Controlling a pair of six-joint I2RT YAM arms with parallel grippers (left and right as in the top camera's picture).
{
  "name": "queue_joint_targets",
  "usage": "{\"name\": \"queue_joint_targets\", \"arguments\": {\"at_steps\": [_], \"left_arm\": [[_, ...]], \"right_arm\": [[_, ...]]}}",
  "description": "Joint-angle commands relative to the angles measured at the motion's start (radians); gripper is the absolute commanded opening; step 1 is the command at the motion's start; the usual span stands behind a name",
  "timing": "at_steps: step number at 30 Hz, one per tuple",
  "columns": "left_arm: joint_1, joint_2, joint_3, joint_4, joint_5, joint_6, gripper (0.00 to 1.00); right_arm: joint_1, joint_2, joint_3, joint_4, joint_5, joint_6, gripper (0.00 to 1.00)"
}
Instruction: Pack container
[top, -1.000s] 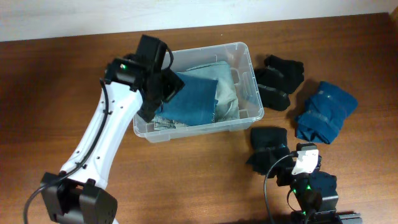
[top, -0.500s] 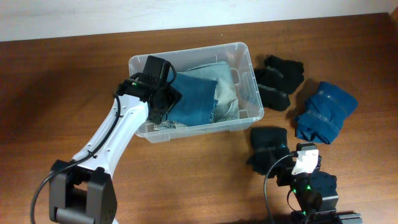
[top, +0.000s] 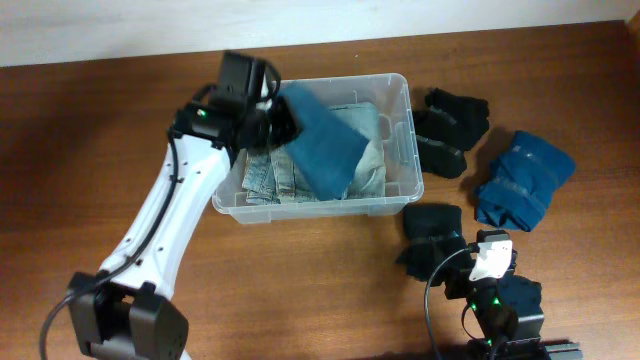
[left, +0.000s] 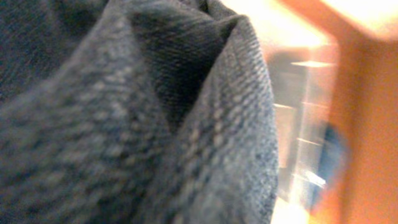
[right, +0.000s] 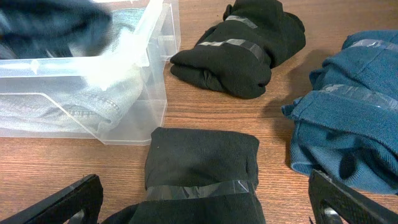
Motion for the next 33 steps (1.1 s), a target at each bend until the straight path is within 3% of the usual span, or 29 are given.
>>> {"name": "queue_joint_targets", "arguments": {"at_steps": [1,7,18,28,33], "left_arm": [[-0.023,-0.032,0.179,0.058,0.185,0.087,0.01],[-0.074,-0.026,0.195,0.206,0.114,-0.006,0.01],[-0.174,0.027,0.139,0.187,-0.153,-0.113,0.01],[-0.182,0.047,-0.021,0.187,-0.084,-0.06,0.0],[-0.182,0.047,-0.022,0.138,-0.164,-0.083,0.01]], "right_arm": [[-0.007,-0.006,-0.007,0.002,-0.002,-0.007,0.98],[-0.007,-0.006,-0.007,0.003,-0.002,-0.007,0.98],[-0.007,-0.006,-0.007,0.002,-0.002,-0.007,0.98],[-0.007,-0.006,-0.007,0.003,-0.002,-0.007,0.98],[-0.007,-0.006,-0.007,0.002,-0.002,-0.007,0.98]]}}
